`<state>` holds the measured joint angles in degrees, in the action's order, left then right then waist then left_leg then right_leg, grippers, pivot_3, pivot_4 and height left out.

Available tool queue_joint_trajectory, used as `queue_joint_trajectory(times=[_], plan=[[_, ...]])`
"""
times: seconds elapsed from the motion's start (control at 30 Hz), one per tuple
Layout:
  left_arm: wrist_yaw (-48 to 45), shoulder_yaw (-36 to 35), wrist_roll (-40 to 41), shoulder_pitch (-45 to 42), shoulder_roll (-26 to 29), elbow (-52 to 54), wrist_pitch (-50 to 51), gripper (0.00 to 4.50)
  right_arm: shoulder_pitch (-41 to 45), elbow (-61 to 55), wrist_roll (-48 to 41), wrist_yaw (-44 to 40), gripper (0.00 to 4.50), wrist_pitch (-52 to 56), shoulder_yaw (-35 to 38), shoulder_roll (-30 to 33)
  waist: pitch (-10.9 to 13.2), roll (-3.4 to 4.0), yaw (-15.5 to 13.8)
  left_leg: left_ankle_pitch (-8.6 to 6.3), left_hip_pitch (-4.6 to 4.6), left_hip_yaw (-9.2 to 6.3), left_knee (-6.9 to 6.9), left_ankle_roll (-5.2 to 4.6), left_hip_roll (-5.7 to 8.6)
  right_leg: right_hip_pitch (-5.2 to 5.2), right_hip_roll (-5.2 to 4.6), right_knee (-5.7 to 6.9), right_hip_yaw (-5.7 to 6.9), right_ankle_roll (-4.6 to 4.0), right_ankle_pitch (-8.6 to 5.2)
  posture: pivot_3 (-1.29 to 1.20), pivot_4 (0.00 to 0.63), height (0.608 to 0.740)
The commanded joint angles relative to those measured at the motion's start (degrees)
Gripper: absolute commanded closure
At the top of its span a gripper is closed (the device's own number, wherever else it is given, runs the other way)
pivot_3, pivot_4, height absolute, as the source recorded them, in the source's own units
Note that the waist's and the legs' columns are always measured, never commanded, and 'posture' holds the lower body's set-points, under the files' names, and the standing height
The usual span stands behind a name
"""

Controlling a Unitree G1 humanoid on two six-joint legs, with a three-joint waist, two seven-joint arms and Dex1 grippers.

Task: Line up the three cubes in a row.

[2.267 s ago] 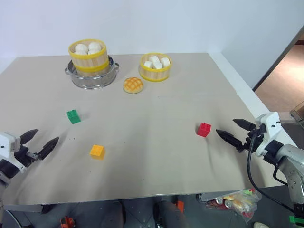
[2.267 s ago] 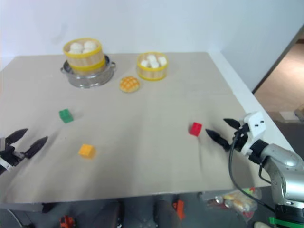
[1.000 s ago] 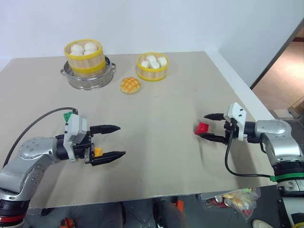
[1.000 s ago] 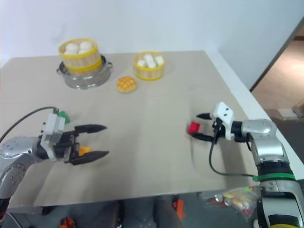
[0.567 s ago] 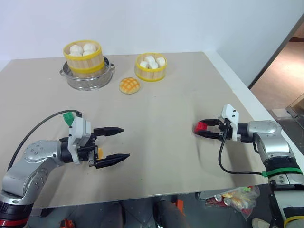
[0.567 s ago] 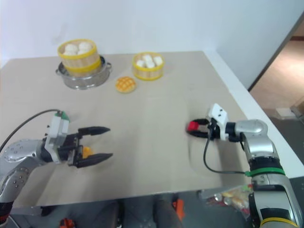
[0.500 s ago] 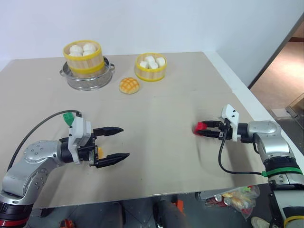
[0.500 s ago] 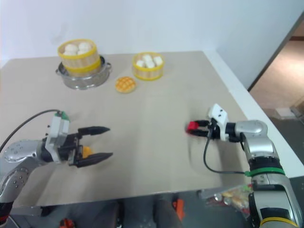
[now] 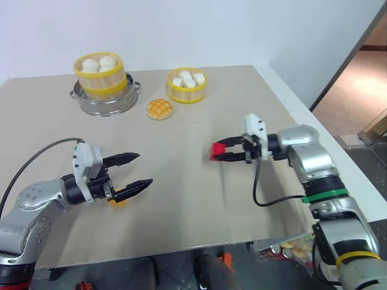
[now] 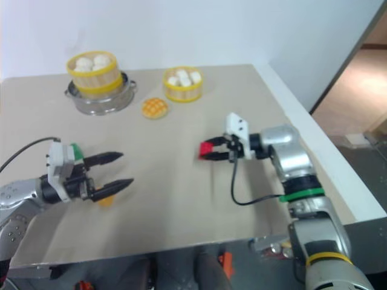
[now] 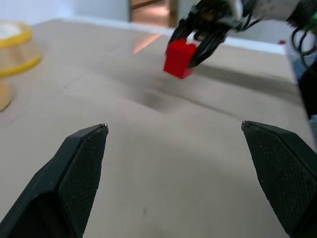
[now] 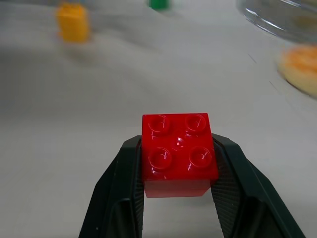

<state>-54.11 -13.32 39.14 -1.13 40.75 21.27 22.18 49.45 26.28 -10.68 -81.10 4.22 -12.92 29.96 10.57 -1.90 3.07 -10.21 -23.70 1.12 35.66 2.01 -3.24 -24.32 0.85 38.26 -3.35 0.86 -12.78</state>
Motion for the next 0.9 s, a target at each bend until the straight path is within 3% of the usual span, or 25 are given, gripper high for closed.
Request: queue_joint_trajectory(times=[0.03, 0.4, 0.87, 0.9], plan=[[1.4, -3.8, 0.2, 2.3, -0.4, 1.6, -1.2, 0.0, 4.3, 5.1, 2.7, -2.9, 3.25, -5.0, -2.9, -3.0, 0.0, 0.0, -0.2, 0.0, -0.01, 0.03, -0.01, 0.0, 0.0, -0.02, -0.01, 0.0, -0.01, 0.0, 0.0, 0.0, 0.15, 0.74], [0.7, -6.0, -0.6, 6.7, -1.0, 0.6, -2.8, 0.0, 14.7, 28.2, 10.1, -4.4, 3.25, -17.6, -5.8, -10.0, 0.0, -0.01, -0.3, 0.0, -0.04, 0.25, 0.03, 0.01, -0.03, -0.08, -0.1, -0.02, -0.05, -0.27, -0.07, 0.0, 0.15, 0.74], [-1.5, -5.1, -2.3, 8.1, -2.3, -2.3, -7.0, 0.0, 16.0, 36.7, 11.5, -4.0, 3.25, -22.0, -3.5, -11.2, 0.0, 0.0, -0.3, 0.0, -0.01, 0.29, -0.05, 0.01, -0.09, -0.12, -0.06, -0.01, -0.06, -0.34, -0.1, 0.0, 0.15, 0.74], [-1.6, -5.0, -2.4, 8.0, -2.3, -2.4, -7.2, 0.0, 16.1, 37.0, 11.7, -3.8, 2.18, -22.3, -3.4, -11.3, 0.0, 0.0, -0.3, 0.0, -0.01, 0.29, -0.05, 0.01, -0.1, -0.12, -0.06, -0.01, -0.07, -0.34, -0.1, 0.0, 0.15, 0.74]])
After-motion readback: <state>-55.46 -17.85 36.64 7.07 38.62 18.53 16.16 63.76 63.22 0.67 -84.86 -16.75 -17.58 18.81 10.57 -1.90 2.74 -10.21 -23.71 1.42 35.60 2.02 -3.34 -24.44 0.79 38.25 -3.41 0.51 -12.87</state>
